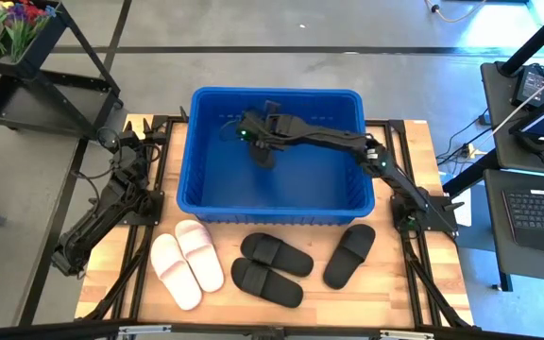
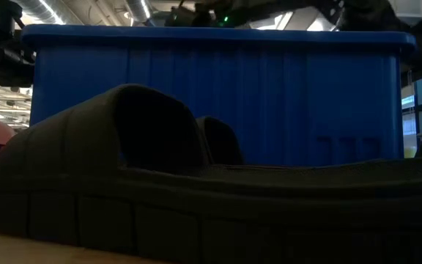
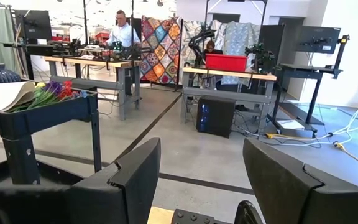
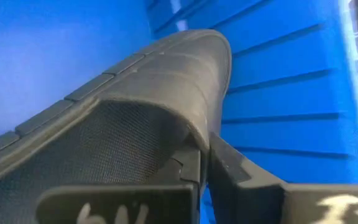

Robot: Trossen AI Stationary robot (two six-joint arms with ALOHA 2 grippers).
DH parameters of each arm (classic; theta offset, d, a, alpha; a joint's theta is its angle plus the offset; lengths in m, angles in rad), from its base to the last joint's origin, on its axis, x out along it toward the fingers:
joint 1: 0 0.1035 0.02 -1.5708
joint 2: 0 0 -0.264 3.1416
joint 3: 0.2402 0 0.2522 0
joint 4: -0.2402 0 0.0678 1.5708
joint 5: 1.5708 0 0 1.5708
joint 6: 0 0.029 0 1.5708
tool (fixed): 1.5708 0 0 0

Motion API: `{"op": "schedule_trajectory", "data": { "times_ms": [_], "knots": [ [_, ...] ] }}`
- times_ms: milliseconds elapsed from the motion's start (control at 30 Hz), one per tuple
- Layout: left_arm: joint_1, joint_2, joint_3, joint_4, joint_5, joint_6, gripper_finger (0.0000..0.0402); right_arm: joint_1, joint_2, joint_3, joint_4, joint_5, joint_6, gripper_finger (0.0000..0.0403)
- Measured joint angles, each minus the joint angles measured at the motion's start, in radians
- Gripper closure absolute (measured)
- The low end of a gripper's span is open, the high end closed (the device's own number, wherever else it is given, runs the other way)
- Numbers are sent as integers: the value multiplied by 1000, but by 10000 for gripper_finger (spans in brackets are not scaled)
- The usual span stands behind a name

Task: Pick and place slides into bin
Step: Put the black slide into the blue bin

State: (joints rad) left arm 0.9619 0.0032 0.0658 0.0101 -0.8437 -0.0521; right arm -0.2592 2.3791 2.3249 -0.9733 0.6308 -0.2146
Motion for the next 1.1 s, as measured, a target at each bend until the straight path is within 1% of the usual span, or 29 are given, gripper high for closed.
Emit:
{"op": "schedule_trajectory", "data": {
  "times_ms": [267, 433, 533, 800, 1100],
  "knots": [
    [0, 0, 0, -1, 0, -1, 178, -1, 86, 0, 68, -1, 27, 389],
    [0, 0, 0, -1, 0, -1, 178, -6, 108, 0, 95, -34, 27, 389],
    [0, 0, 0, -1, 0, -1, 178, -12, 117, 0, 103, -34, 27, 389],
    [0, 0, 0, -1, 0, -1, 178, -14, 119, 1, 114, -34, 26, 339],
    [0, 0, 0, -1, 0, -1, 178, -14, 118, 1, 136, -67, 29, 330]
  ]
}}
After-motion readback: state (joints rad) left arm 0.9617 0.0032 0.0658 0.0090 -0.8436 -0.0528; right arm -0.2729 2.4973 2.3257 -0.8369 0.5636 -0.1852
